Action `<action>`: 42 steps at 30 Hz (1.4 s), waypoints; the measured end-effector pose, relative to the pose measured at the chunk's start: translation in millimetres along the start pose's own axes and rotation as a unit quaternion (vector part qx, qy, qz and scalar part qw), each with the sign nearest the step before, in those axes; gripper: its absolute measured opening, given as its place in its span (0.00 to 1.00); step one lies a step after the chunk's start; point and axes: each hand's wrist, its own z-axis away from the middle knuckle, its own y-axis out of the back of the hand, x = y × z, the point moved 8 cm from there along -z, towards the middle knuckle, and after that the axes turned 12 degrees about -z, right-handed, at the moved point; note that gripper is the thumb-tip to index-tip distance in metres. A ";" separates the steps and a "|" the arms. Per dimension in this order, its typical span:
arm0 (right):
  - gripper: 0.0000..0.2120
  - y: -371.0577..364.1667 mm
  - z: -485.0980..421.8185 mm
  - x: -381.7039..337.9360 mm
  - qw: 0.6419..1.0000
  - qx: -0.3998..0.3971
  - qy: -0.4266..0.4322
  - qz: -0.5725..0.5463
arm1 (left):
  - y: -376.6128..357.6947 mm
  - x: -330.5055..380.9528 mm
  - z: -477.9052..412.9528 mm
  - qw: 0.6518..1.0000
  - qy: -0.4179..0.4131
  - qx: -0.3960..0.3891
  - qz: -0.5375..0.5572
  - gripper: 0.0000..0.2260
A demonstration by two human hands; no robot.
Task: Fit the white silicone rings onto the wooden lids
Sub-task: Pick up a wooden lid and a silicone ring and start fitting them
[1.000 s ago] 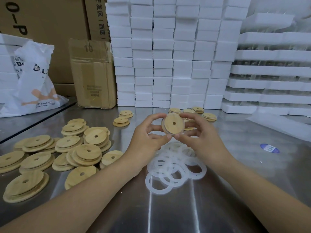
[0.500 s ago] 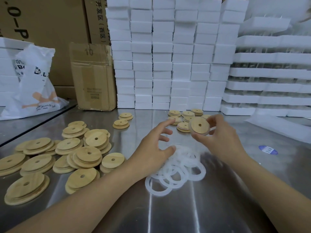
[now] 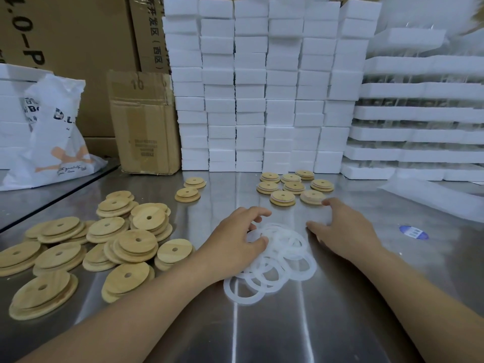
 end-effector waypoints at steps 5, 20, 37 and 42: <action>0.28 -8.4 0.5 -2.0 1.000 -0.017 0.005 -0.014 | -0.4 1.0 -1.9 1.000 -0.008 0.001 -0.011 0.20; 0.06 -18.8 5.6 -26.4 0.982 -0.063 0.146 -0.105 | 45.9 22.9 6.2 0.940 -0.114 0.094 -0.309 0.15; 0.10 -30.7 6.1 -43.3 0.962 -0.090 0.236 -0.100 | 90.9 -41.1 43.1 0.913 -0.127 -0.038 -0.386 0.22; 0.15 -33.5 2.5 -44.3 0.962 -0.086 0.241 -0.090 | 82.2 -36.0 34.7 0.879 -0.116 -0.003 -0.462 0.24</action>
